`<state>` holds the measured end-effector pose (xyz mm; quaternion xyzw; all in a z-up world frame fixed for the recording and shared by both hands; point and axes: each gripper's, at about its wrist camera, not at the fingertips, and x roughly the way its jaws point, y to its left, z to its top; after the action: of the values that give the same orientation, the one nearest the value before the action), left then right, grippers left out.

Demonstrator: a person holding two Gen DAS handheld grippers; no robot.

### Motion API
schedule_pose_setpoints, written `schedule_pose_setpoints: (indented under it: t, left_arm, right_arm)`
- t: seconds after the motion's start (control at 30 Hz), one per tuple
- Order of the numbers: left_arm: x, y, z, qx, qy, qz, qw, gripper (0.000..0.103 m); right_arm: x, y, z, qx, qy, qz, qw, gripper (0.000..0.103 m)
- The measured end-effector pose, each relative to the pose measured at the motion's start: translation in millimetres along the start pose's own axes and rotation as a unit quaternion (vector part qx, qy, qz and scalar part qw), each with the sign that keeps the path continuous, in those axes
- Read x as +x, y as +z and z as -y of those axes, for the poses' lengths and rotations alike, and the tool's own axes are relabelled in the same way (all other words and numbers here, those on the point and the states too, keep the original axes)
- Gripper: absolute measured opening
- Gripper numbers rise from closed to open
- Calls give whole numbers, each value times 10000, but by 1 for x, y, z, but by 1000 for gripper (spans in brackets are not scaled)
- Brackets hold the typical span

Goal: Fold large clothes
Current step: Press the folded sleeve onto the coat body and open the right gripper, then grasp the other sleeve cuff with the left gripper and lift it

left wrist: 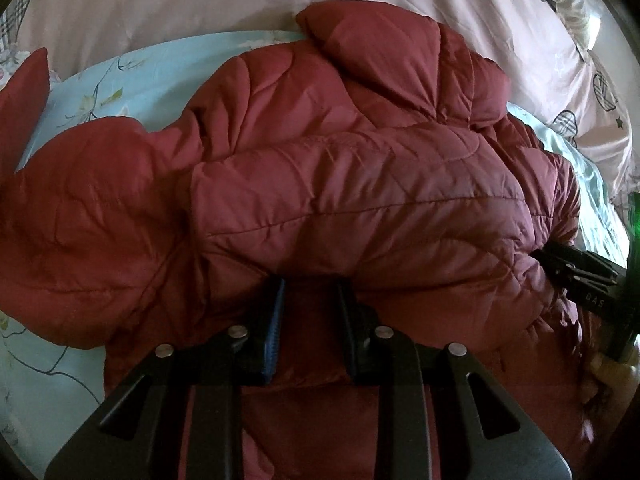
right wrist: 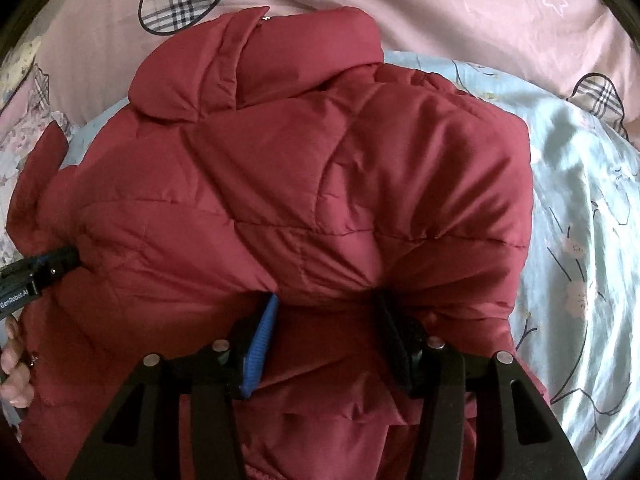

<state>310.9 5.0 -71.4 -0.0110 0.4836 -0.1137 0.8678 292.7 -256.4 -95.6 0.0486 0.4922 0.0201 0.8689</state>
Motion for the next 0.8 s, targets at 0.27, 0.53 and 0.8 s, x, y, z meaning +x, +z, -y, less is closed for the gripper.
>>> schedule_pose_setpoints:
  t: [0.27, 0.53, 0.8]
  left_arm:
    - [-13, 1, -2, -79, -80, -4, 9999, 24]
    - [-56, -2, -25, -289, 314, 270, 9987, 39]
    - [-86, 1, -74, -787, 716, 567, 9927, 42]
  right_arm:
    - [-8, 4, -7, -37, -38, 27, 10000, 53]
    - [-55, -5, -2, 301, 472, 264, 9981, 61]
    - [-85, -17, -4, 305, 867, 301, 9953, 65]
